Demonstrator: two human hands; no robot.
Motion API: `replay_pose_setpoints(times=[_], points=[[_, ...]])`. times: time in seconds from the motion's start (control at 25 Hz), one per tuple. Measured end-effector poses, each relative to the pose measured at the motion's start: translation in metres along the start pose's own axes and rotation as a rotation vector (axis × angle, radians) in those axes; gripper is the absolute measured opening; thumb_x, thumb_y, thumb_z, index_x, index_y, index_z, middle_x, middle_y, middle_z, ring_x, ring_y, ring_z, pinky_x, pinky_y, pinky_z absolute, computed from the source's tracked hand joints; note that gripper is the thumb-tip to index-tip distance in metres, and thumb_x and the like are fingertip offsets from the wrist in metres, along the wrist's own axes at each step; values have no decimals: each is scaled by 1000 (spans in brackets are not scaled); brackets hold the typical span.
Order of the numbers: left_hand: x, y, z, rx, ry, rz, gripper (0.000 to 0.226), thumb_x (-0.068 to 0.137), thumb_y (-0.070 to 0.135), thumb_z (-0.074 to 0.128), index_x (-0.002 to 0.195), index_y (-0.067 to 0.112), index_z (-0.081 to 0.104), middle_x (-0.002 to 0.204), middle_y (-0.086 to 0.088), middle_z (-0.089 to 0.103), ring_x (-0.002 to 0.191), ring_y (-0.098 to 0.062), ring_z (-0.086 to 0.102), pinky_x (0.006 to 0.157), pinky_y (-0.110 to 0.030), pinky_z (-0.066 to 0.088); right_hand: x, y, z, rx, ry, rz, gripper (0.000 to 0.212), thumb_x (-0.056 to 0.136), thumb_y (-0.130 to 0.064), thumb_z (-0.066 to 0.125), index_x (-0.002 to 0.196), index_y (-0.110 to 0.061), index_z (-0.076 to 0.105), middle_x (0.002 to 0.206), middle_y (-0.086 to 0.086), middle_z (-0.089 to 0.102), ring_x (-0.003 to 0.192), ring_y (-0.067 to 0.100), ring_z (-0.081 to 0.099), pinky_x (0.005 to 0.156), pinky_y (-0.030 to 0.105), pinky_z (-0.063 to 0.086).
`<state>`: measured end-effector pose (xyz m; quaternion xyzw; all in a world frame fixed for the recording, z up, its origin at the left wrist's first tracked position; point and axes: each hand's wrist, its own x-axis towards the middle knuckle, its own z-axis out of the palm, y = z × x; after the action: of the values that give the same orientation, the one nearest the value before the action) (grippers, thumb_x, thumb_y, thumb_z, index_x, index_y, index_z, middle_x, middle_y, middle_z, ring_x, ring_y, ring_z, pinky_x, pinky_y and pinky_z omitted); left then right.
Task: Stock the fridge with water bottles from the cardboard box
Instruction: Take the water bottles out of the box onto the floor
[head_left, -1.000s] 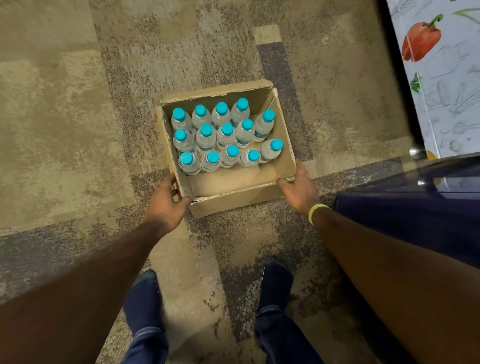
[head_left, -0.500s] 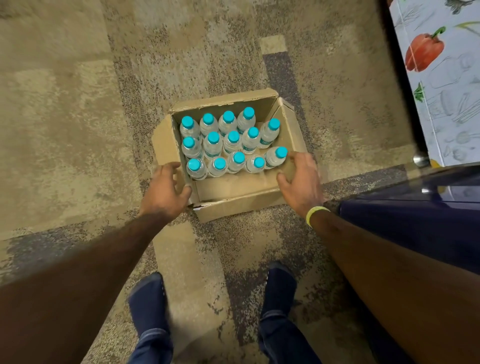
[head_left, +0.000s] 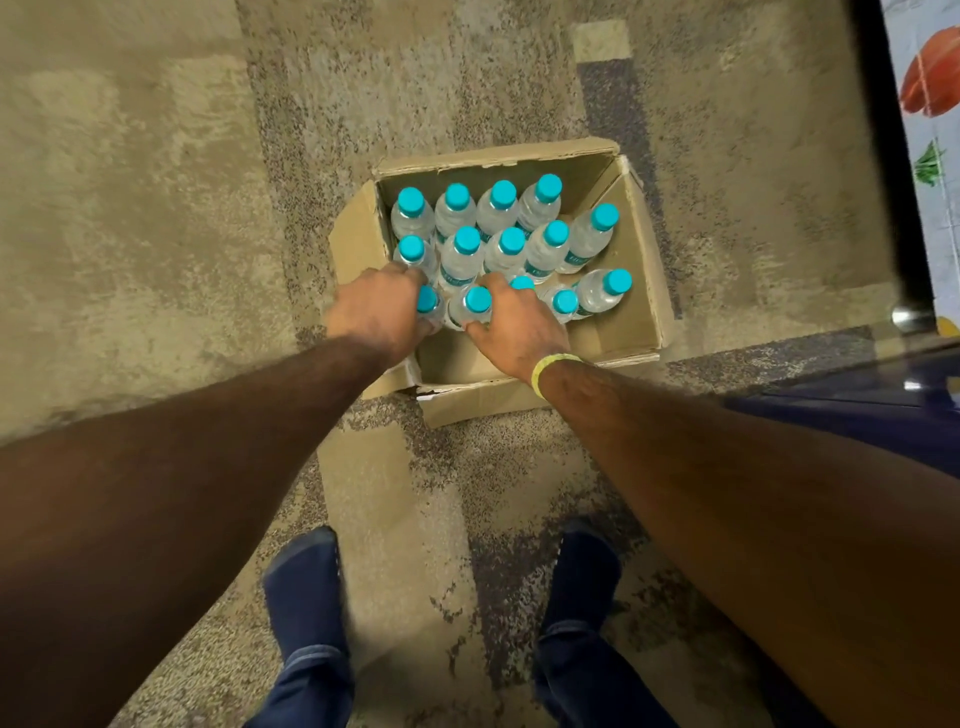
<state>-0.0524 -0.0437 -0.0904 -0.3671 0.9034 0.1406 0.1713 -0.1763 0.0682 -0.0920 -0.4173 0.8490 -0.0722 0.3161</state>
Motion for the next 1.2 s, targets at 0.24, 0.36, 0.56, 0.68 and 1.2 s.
replay_pose_setpoints(times=[0.24, 0.36, 0.56, 0.68, 1.2], points=[[5, -4, 5, 87, 83, 60, 43, 88, 42, 63, 123, 18, 58, 114, -7, 62, 98, -25, 58, 79, -40, 50, 16, -5, 12, 19, 73, -7, 35, 90, -28, 64, 121, -15, 55, 112, 13, 65, 103, 31, 61, 82, 34, 47], [-4, -9, -5, 11, 102, 135, 46, 88, 44, 62, 126, 19, 56, 121, -5, 60, 105, -25, 56, 87, -42, 47, 8, -4, 2, 65, 116, -85, 30, 88, -28, 65, 113, -14, 59, 105, 9, 67, 96, 27, 62, 79, 33, 48], [-38, -30, -58, -503, 165, 211, 42, 88, 40, 66, 121, 14, 61, 104, 1, 54, 92, -17, 54, 76, -33, 44, -30, -14, -45, 254, 209, -215, 25, 85, -30, 69, 103, -14, 65, 87, 3, 68, 79, 18, 62, 74, 42, 54], [-66, -52, -93, -656, 199, 265, 36, 89, 40, 66, 116, 17, 62, 98, 5, 53, 85, -11, 52, 73, -26, 46, -55, -30, -82, 367, 242, -281, 20, 86, -34, 69, 98, -18, 66, 76, 2, 64, 66, 17, 57, 63, 41, 54], [-194, -169, -53, -643, 157, -65, 35, 90, 38, 65, 105, 7, 66, 87, -3, 59, 70, -10, 50, 61, -20, 40, -72, -169, -9, 321, -31, -455, 25, 84, -38, 72, 75, -17, 61, 58, -8, 40, 53, 5, 31, 50, 23, 28]])
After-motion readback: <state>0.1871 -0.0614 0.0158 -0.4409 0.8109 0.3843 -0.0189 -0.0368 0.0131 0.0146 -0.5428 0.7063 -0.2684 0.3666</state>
